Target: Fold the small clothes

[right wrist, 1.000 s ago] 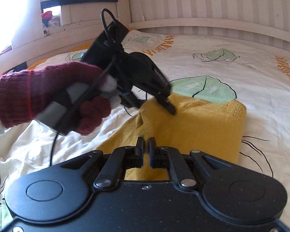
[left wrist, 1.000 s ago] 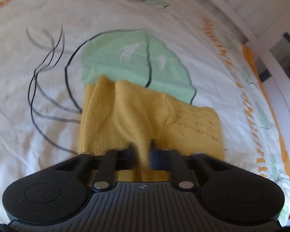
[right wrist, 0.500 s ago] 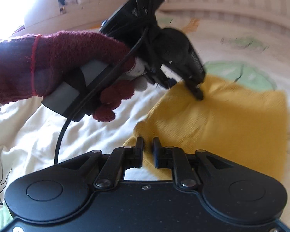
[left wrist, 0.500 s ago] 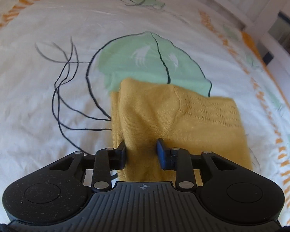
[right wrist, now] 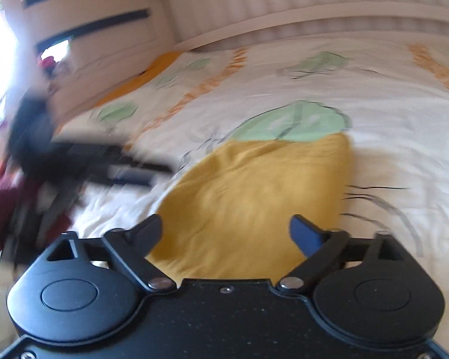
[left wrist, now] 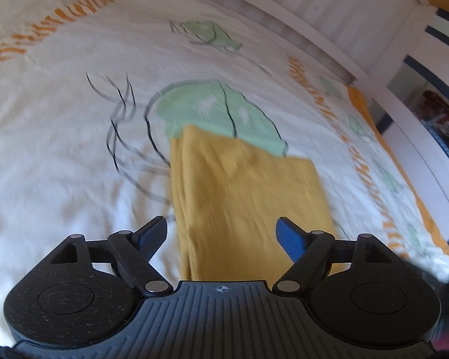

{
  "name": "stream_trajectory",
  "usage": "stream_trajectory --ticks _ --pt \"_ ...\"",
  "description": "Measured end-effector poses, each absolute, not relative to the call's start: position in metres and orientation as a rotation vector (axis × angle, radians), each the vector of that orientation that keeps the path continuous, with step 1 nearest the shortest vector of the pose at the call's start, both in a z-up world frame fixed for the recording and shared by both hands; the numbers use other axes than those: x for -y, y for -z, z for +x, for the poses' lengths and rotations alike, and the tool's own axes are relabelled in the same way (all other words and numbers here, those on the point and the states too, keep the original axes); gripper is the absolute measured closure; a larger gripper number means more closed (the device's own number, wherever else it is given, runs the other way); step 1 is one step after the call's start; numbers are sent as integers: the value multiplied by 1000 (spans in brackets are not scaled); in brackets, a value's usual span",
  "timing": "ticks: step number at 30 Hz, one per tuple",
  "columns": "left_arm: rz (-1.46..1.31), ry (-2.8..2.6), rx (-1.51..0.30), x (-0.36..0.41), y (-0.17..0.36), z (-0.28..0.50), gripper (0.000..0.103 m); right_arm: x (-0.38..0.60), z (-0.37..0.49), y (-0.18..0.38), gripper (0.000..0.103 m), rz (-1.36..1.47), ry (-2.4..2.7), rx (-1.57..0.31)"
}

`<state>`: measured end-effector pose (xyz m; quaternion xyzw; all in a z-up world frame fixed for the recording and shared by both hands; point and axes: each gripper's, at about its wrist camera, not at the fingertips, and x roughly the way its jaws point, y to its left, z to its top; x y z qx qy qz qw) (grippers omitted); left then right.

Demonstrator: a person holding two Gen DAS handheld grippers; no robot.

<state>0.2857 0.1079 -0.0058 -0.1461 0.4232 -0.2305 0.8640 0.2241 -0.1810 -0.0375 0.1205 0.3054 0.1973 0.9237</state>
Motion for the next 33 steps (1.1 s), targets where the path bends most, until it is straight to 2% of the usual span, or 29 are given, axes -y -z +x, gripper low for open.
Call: stream_trajectory --ticks 8,15,24,26,27,28,29,30,31,33 --pt "-340 505 -975 -101 37 269 24 239 274 52 3 452 -333 -701" --pt "-430 540 -1014 -93 53 281 23 255 306 87 3 620 -401 -775" --pt "-505 614 -1008 -76 64 305 20 255 337 107 0 765 -490 -740" --pt "-541 623 -1005 -75 65 307 22 254 341 108 0 776 -493 -739" --pt "-559 624 -1002 -76 65 307 37 254 341 108 1 779 -493 -743" --pt "-575 624 -1008 -78 66 306 73 254 342 107 7 773 -492 -750" --pt "-592 619 -1028 -79 69 306 86 253 342 106 18 754 -483 -766" --pt "-628 631 -1044 -80 72 305 86 252 343 105 55 719 -449 -800" --pt "-648 643 -1051 -81 73 303 86 252 342 106 62 694 -421 -829" --pt "-636 651 -1042 -80 66 295 86 255 334 102 62 710 -419 -827"
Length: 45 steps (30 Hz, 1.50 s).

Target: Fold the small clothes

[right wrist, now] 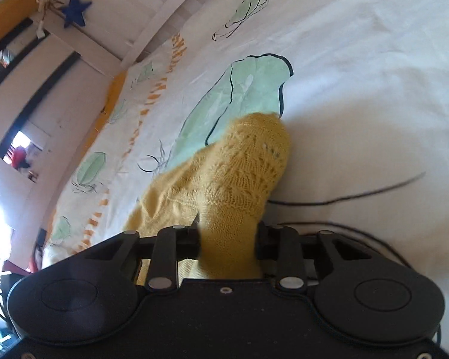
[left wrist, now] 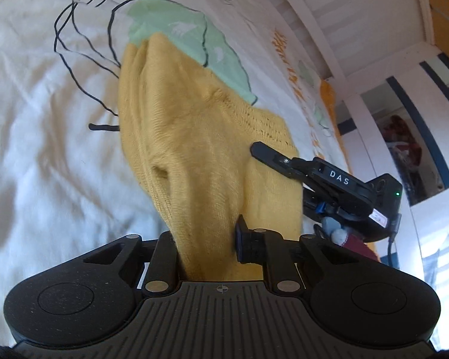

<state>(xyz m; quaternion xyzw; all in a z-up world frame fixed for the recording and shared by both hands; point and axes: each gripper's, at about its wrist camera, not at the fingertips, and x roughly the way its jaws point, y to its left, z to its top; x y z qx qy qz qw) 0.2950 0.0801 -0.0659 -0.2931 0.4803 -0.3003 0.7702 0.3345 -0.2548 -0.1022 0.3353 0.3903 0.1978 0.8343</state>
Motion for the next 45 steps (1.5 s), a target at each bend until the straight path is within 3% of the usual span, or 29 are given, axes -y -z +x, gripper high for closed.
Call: stream_trajectory --ticks 16,23,26,30,38,40,42,45 --pt "-620 835 -1032 -72 -1 127 86 261 159 38 63 702 -434 -859" --pt "-480 802 -1019 -63 10 49 81 258 102 34 63 592 -428 -840" --pt "-367 706 -1080 -57 40 32 81 259 93 50 60 456 -311 -875" --pt "-407 654 -1064 -72 58 20 78 271 84 64 45 477 -239 -834" --pt "-301 561 -985 -84 27 -9 75 276 64 49 42 434 -154 -708" --pt "-261 535 -910 -81 11 -19 75 277 47 44 34 423 -144 -669" --pt "-228 515 -822 -78 -8 -23 69 277 40 42 32 412 -135 -645" --pt "-206 509 -721 -65 -27 -12 44 273 33 44 24 387 -121 -631"
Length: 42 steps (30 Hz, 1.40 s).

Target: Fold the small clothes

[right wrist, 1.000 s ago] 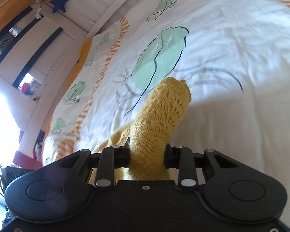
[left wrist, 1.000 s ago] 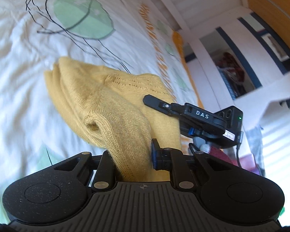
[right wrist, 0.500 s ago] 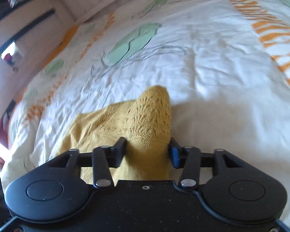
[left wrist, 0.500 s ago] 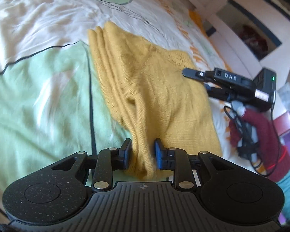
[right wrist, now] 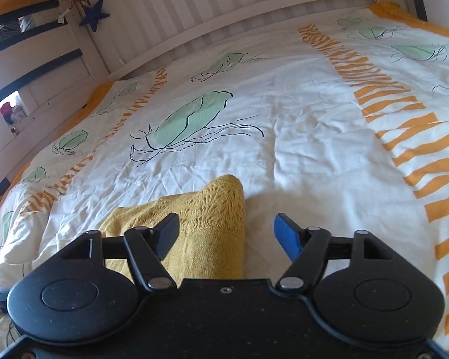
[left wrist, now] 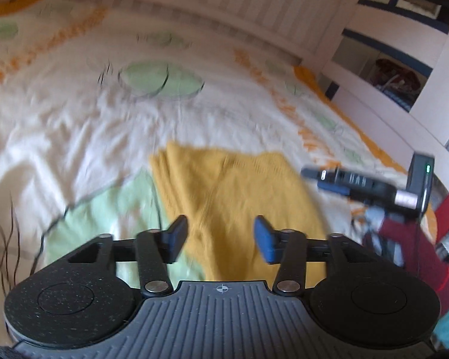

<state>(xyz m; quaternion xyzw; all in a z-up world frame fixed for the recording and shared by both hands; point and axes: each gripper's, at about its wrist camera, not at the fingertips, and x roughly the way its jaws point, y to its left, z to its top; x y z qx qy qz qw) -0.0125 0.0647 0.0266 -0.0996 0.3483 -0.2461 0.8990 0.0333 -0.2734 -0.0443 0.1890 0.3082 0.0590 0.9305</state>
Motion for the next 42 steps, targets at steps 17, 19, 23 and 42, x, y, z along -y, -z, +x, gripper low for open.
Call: stream_trajectory --ticks 17,19,23,42 --pt "-110 200 -827 -41 51 89 15 269 49 36 0 255 -52 -621" --pt "-135 206 -820 -48 52 86 13 267 59 39 0 226 -36 -633" --pt "-108 204 -807 -47 51 80 11 257 80 59 0 140 -6 -711" --pt "-68 136 -743 -43 -4 26 8 249 25 23 0 74 -6 -644"
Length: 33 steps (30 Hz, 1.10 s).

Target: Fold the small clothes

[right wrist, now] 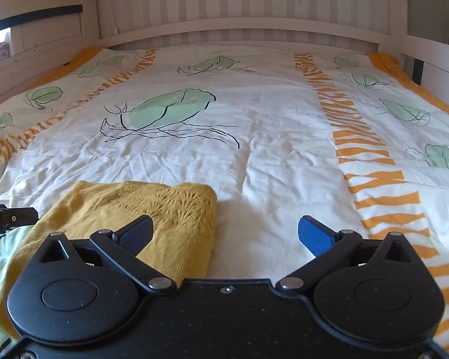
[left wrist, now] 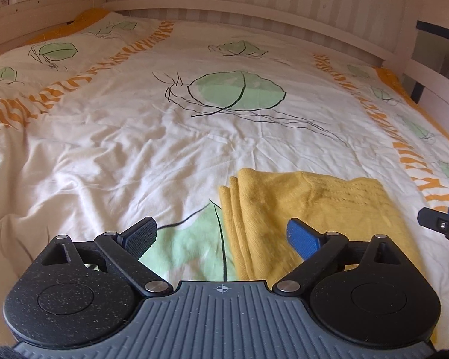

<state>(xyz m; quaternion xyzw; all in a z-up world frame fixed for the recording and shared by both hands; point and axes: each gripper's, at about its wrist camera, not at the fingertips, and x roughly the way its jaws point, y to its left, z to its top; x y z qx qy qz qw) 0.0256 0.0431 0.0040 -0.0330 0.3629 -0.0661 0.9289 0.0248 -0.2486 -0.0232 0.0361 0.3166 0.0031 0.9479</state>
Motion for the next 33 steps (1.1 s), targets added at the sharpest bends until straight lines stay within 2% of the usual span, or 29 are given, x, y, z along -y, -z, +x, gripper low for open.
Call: stream_trajectory --ticks 13,23,33 --pt "122 3 -809 -11 -25 -29 9 241 -34 8 0 162 -49 -719" --pt "112 24 -851 -10 -22 -45 9 227 -70 3 1 161 -20 -729" --pt "94 26 -901 -17 -13 -53 9 213 -68 9 1 126 -33 -787"
